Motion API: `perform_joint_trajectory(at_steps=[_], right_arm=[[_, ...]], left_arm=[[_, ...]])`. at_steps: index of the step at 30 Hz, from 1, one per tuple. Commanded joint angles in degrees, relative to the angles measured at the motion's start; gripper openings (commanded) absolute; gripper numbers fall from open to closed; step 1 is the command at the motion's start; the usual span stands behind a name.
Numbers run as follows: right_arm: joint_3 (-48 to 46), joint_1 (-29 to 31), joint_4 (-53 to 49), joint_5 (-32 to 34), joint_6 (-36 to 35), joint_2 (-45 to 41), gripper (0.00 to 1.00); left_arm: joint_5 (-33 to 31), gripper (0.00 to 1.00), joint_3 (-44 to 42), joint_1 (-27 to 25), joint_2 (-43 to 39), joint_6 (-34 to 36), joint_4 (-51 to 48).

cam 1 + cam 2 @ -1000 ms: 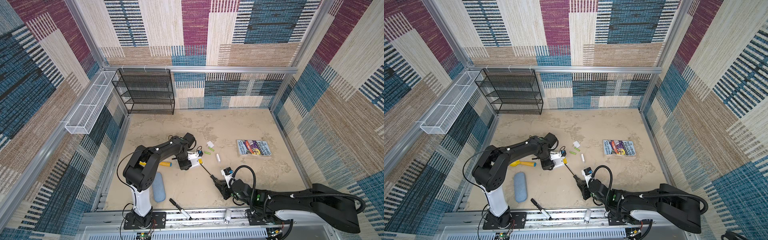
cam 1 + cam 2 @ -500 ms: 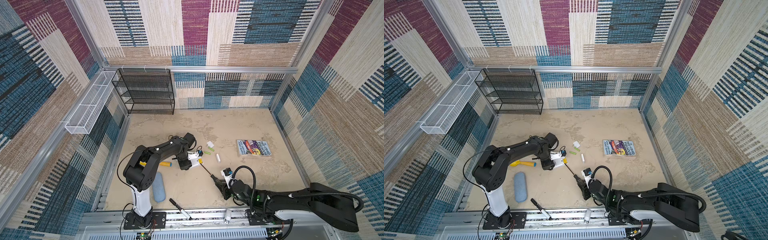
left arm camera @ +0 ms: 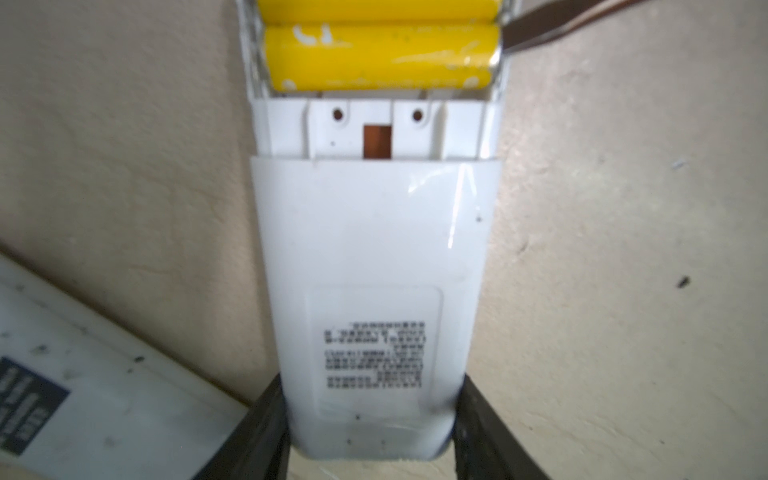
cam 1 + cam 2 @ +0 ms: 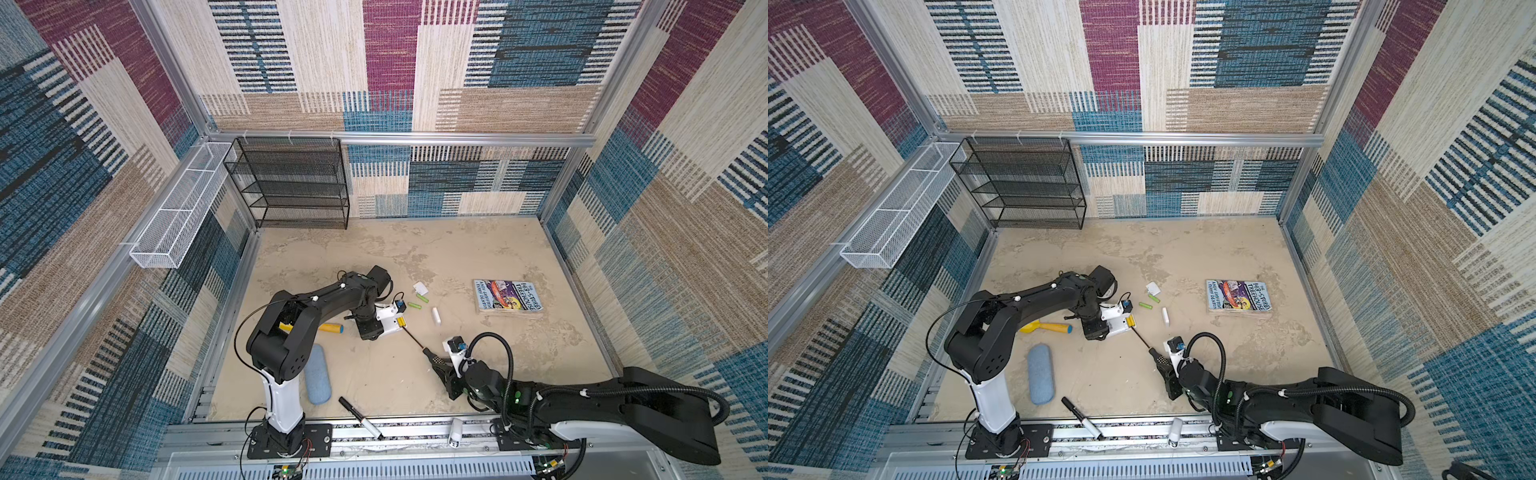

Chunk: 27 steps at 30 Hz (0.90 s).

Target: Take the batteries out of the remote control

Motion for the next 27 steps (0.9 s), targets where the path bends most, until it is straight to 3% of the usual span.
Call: perform_joint_trajectory(at_steps=[1,27], right_arm=[[-0.12,-0.09,1.18,8.39,1.2,-0.32,0.0],[0.93,0.29,6.17,6.71,-1.69,-0.48,0.0]], left_arm=[[1.74,0.51,-1.04,-0.08,1.09,0.39,-7.7],[1.65,0.51,-1.2,-0.12,1.18,0.39,-7.93]])
